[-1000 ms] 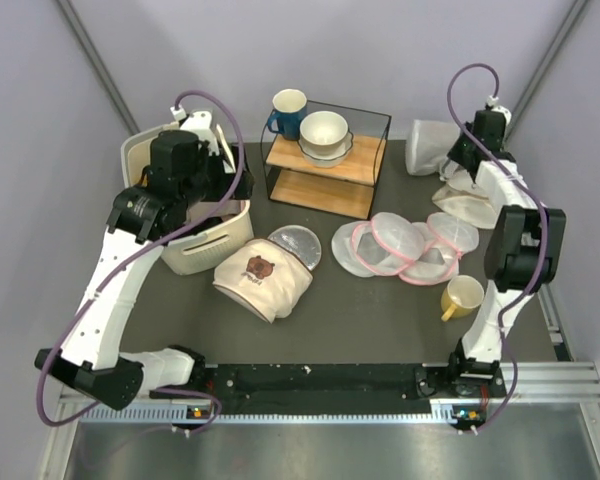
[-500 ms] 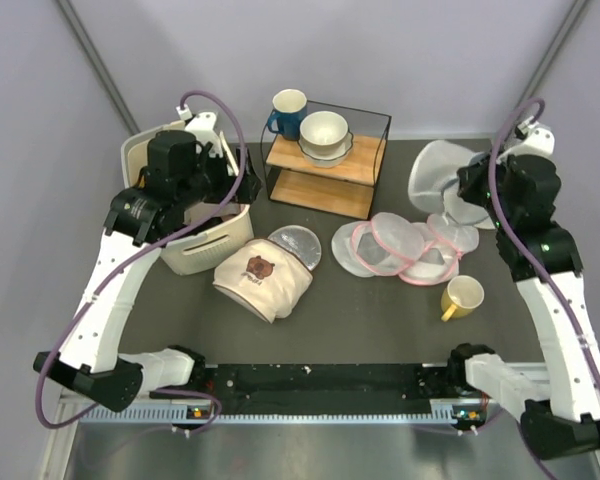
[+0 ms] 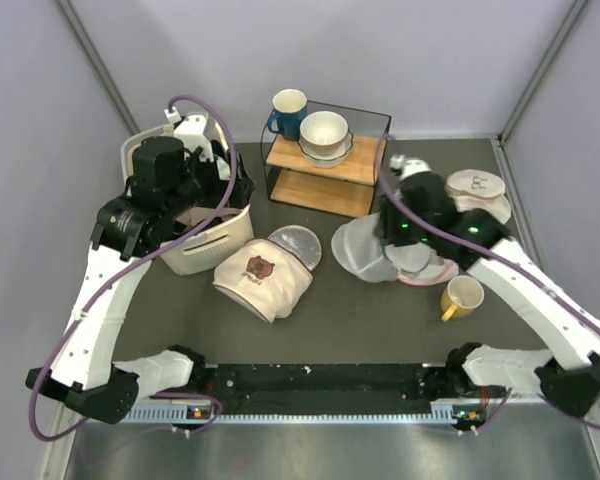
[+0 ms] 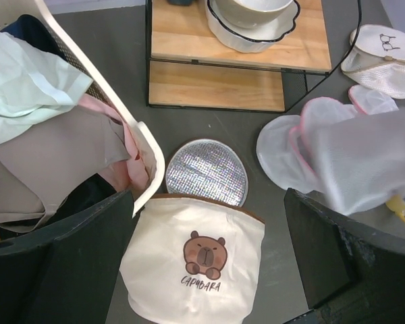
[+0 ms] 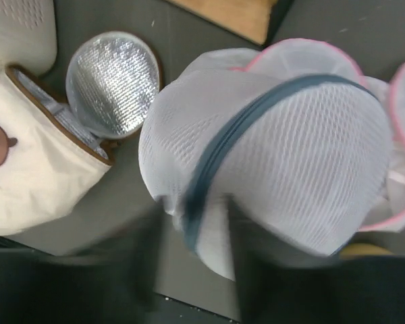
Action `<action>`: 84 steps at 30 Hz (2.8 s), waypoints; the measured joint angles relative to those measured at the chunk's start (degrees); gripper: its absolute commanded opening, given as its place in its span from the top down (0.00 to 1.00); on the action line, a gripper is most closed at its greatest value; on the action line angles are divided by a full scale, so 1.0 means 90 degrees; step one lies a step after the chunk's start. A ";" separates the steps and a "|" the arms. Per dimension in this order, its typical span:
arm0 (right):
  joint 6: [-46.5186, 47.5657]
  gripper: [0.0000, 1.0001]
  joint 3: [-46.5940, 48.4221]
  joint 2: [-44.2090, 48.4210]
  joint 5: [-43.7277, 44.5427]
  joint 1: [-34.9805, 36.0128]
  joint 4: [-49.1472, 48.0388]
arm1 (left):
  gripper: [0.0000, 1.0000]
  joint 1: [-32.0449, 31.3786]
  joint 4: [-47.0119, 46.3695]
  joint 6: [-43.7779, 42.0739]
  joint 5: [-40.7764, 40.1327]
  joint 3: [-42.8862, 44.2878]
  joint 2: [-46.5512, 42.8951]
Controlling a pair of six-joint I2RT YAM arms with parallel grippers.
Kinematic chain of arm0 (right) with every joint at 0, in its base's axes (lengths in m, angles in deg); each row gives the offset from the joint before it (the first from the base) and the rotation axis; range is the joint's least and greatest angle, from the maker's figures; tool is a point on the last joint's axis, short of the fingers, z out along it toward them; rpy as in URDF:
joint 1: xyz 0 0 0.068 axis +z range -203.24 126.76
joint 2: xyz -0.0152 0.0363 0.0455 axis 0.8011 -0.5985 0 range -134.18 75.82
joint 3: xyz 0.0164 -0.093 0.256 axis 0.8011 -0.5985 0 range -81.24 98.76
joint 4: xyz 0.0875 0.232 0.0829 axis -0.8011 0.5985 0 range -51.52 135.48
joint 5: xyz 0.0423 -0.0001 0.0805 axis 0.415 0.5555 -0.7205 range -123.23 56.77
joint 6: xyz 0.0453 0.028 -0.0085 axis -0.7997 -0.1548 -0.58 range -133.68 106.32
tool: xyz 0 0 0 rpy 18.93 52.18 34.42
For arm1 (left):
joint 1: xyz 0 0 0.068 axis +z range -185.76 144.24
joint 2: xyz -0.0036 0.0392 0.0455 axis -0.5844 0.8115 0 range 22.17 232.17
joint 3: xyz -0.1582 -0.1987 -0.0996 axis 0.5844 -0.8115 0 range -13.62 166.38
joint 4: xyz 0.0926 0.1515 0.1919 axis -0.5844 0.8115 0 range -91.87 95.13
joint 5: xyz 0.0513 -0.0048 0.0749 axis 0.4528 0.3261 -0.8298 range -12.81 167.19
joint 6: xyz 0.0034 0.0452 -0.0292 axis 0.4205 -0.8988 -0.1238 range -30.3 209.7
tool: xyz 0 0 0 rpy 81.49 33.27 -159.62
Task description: Unzip the laundry bag and remove the bra
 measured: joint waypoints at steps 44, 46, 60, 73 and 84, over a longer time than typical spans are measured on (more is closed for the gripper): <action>-0.0296 0.01 -0.1831 0.0682 -0.1285 -0.3213 0.0231 | 0.07 -0.4711 -0.0619 0.0777 0.0874 -0.0393 0.2285; -0.0398 0.01 -0.1773 0.0661 -0.1302 -0.3492 0.0226 | 0.08 -0.5037 -0.0391 0.0729 0.0571 0.0296 0.2817; -0.0663 0.01 -0.1406 0.0738 -0.2601 -0.5093 -0.0197 | 0.63 -0.5918 0.0578 0.0466 -0.0903 0.2509 0.5736; -0.0342 0.01 -0.1409 0.0935 -0.2934 -0.5093 -0.0282 | 1.00 -0.4755 0.0602 0.0114 0.0369 0.1382 0.4250; -0.0032 0.01 -0.1632 0.0770 -0.4680 -0.4813 -0.1088 | 1.00 -0.1253 -0.1224 0.1387 0.3497 0.0141 0.1479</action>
